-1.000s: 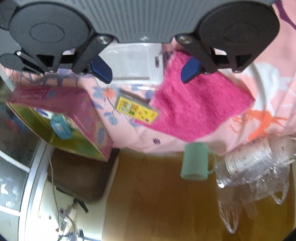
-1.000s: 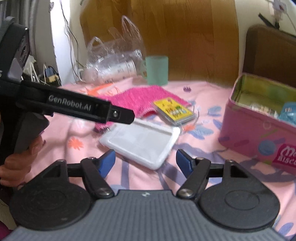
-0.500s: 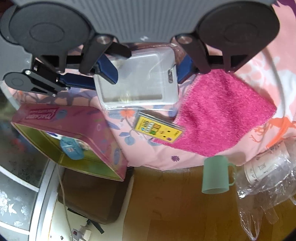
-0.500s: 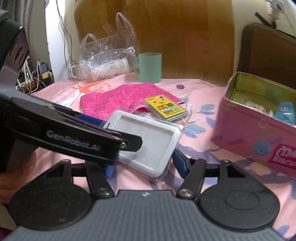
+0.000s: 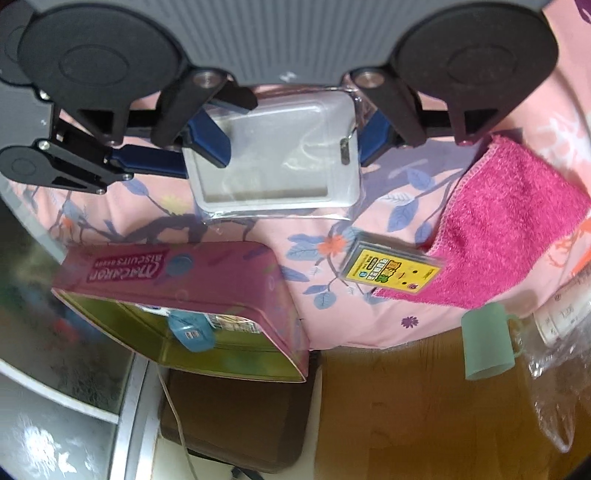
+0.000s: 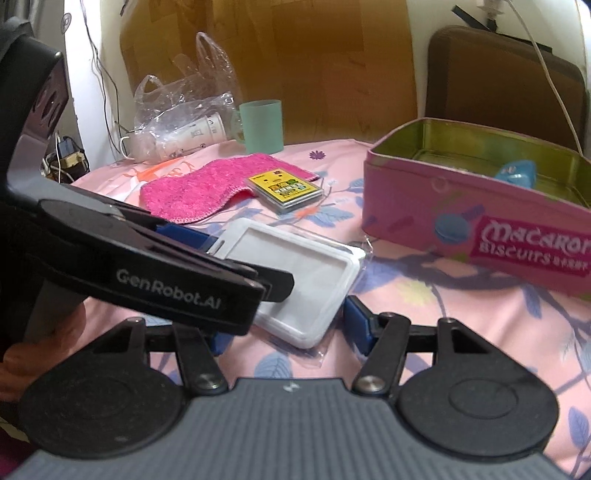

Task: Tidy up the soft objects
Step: 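Close the left gripper on the badge holder and lift it, then carry the badge holder into the pink tin and open the left gripper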

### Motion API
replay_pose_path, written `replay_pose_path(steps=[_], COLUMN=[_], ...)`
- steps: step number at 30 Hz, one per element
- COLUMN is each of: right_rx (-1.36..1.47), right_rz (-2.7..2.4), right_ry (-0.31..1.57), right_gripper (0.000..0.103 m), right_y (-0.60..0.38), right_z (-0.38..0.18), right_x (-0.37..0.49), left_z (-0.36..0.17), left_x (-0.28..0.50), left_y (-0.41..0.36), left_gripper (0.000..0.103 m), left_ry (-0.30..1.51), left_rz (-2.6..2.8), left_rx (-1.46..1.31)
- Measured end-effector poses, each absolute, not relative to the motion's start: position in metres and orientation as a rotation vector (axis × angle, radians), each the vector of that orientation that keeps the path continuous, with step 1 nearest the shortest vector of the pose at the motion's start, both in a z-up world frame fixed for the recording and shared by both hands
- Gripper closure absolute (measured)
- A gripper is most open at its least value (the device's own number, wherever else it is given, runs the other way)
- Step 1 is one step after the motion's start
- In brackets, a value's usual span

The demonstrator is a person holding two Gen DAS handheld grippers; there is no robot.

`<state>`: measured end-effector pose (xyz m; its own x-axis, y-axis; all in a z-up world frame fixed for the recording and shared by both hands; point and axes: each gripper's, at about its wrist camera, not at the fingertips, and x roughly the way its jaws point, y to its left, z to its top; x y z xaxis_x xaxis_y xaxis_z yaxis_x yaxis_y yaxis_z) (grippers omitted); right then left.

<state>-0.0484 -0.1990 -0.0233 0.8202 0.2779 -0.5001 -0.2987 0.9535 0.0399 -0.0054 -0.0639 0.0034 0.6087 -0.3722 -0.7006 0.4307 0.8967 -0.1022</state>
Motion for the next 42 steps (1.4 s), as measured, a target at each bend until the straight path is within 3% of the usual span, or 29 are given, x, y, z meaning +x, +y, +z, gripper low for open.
replay_pose_path(steps=[25,31,32,34,37,42], right_rx=[-0.070,-0.090,-0.095,-0.118,-0.130,-0.098], right_rz=[0.294,0.292,0.293,0.292,0.261,0.189], right_ry=[0.509,0.510,0.510,0.504,0.470,0.466], right_gripper=[0.023,0.023,0.022,0.026,0.042,0.050], right_y=[-0.193,-0.191,-0.189,-0.185,-0.189,-0.216], right_z=[-0.027,-0.027,-0.027,-0.027,-0.024,-0.017], right_x=[-0.045,-0.044,-0.044,-0.044,-0.050,-0.061], left_z=[0.005,0.005,0.004,0.003,0.005,0.015], left_x=[-0.007,-0.007,-0.006,-0.006,-0.006,-0.005], left_y=[-0.067,-0.066,-0.067,-0.067,-0.069,-0.082], left_gripper=[0.014,0.014,0.019,0.020,0.021,0.021], left_ry=[0.778,0.778,0.780,0.798,0.799,0.813], left_rz=[-0.413,-0.412,-0.418,-0.450,-0.443,-0.544], left_rx=[0.125,0.124,0.122,0.098,0.087,0.039])
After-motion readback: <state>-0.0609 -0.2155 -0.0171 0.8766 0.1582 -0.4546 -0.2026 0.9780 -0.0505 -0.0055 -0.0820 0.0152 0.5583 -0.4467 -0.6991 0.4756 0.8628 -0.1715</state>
